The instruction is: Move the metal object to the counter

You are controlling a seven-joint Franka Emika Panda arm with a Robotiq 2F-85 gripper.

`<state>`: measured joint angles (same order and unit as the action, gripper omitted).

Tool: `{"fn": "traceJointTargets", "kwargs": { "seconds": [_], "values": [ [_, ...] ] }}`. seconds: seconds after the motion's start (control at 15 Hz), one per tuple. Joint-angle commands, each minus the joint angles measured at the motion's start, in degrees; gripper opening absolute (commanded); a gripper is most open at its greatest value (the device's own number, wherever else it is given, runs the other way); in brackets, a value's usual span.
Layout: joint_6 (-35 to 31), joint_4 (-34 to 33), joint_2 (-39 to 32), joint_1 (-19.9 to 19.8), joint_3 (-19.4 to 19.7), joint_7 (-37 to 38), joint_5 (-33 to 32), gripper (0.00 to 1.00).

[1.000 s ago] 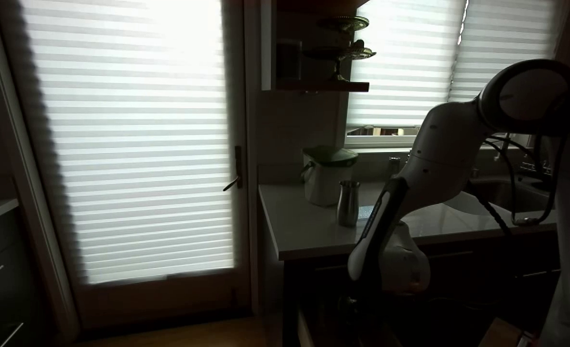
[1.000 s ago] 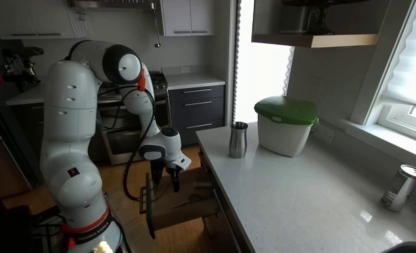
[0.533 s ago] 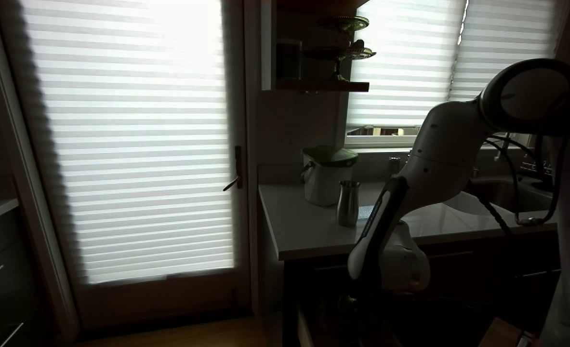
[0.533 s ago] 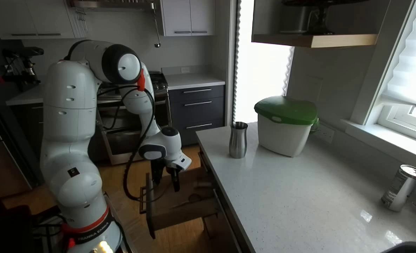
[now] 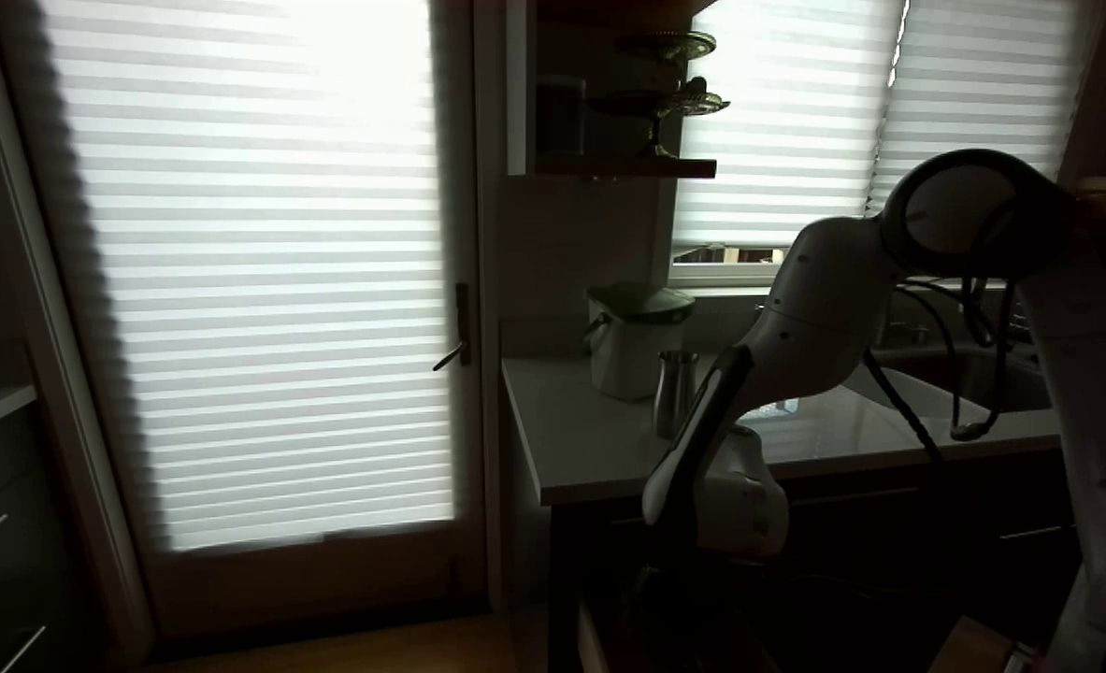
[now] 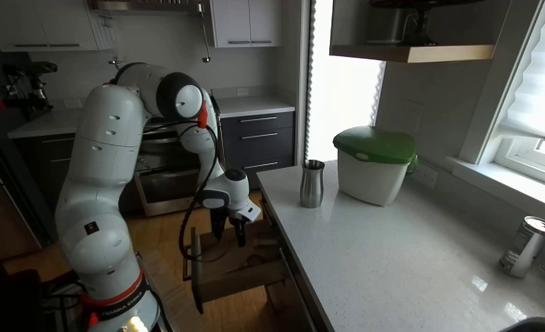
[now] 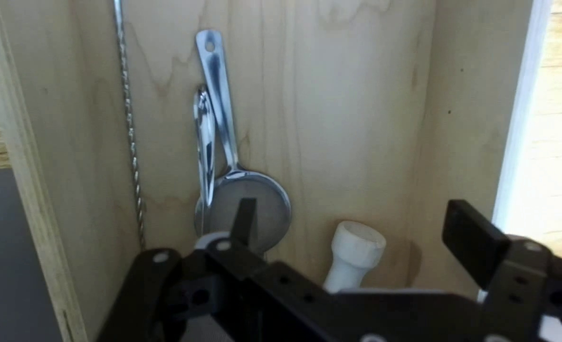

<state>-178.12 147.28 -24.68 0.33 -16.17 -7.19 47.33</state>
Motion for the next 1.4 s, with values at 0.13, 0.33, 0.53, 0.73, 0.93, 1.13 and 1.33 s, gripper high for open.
{"fn": "traceJointTargets", "kwargs": {
  "seconds": [0.13,0.33,0.53,0.73,0.93,1.13,1.33],
  "values": [
    [-2.4,-6.8,-11.4,-3.7,1.0,-2.7,-0.6,1.0],
    [-3.2,-8.2,-14.6,-4.9,1.8,-3.7,-0.6,1.0],
    [-4.9,-9.7,-17.1,-6.8,1.1,-5.0,-0.5,1.0],
    [-5.9,-10.8,-18.2,-9.3,-0.3,-6.2,-0.4,1.0],
    [-6.6,-11.4,-18.9,-11.8,-1.8,-7.3,-0.4,0.68],
    [-6.6,-11.4,-18.9,-14.0,-3.1,-8.2,-0.4,0.44],
    [-6.7,-11.1,-18.5,-16.4,-4.7,-9.3,-0.3,0.19]
  ]
}}
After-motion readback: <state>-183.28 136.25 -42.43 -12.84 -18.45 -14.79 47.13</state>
